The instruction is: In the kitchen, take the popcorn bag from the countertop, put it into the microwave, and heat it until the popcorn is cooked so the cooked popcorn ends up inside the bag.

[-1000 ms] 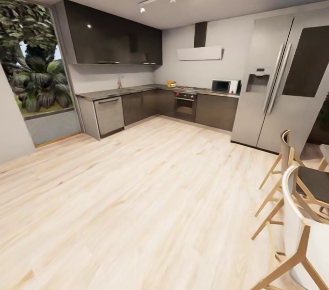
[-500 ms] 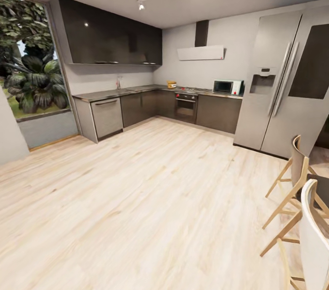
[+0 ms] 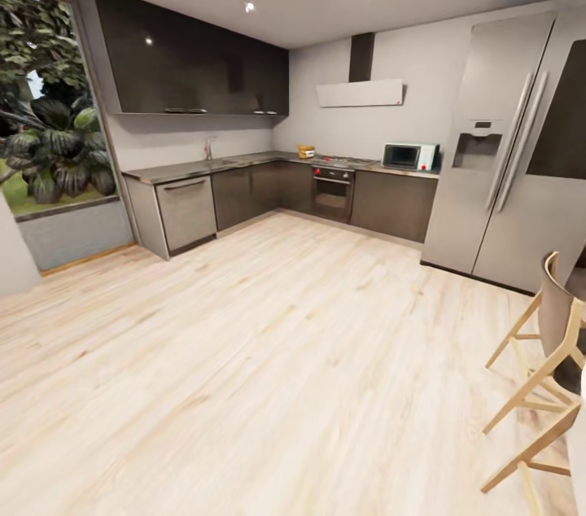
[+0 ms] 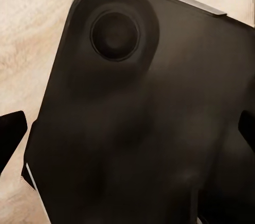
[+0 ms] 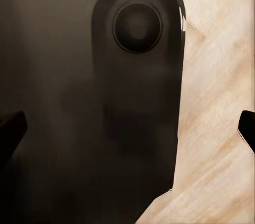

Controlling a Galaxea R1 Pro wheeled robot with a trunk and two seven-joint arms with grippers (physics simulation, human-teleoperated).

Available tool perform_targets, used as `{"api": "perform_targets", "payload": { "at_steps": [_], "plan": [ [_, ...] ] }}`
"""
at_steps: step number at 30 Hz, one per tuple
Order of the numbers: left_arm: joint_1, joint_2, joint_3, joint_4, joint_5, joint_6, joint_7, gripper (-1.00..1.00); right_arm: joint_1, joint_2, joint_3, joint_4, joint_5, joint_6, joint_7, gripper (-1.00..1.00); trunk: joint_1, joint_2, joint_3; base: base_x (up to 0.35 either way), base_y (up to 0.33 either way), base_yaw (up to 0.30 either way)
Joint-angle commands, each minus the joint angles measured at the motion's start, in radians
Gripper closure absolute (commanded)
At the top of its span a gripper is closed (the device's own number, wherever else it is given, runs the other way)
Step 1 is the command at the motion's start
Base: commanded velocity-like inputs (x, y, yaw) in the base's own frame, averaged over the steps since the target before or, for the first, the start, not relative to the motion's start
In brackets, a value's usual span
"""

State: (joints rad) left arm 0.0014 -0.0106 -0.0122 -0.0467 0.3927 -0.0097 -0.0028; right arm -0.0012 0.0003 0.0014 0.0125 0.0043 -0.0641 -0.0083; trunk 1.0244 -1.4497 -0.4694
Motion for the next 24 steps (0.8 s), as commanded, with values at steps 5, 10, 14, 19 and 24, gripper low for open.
{"api": "perform_targets", "payload": {
  "at_steps": [5, 10, 14, 19, 24],
  "plan": [
    [0.0, 0.0, -0.002, -0.001, 0.006, -0.001, 0.001, -1.0, 0.0, 0.0, 0.0, 0.001, 0.0, -0.004, -0.001, -1.0, 0.001, 0.0, -0.001, 0.321, 0.0, 0.0],
    [0.0, 0.0, -0.002, -0.001, 0.006, -0.001, 0.001, -1.0, 0.0, 0.0, 0.0, 0.001, 0.0, -0.003, -0.001, -1.0, 0.001, 0.0, -0.001, 0.322, 0.0, 0.0],
    [0.0, 0.0, -0.002, -0.001, 0.006, -0.002, 0.001, -1.0, 0.0, 0.0, 0.0, 0.001, 0.0, -0.002, -0.001, -1.0, 0.001, 0.0, -0.001, 0.322, 0.0, 0.0],
    [0.0, 0.0, -0.002, -0.001, 0.006, -0.003, 0.001, -1.0, 0.0, 0.0, 0.0, 0.001, 0.0, -0.003, -0.001, -1.0, 0.001, 0.0, -0.001, 0.322, 0.0, 0.0],
    [0.0, 0.0, -0.002, -0.001, 0.006, -0.003, 0.002, -1.0, 0.0, 0.0, 0.0, 0.001, 0.0, -0.005, -0.001, -1.0, 0.001, 0.0, -0.001, 0.322, 0.0, 0.0]
  ]
}}
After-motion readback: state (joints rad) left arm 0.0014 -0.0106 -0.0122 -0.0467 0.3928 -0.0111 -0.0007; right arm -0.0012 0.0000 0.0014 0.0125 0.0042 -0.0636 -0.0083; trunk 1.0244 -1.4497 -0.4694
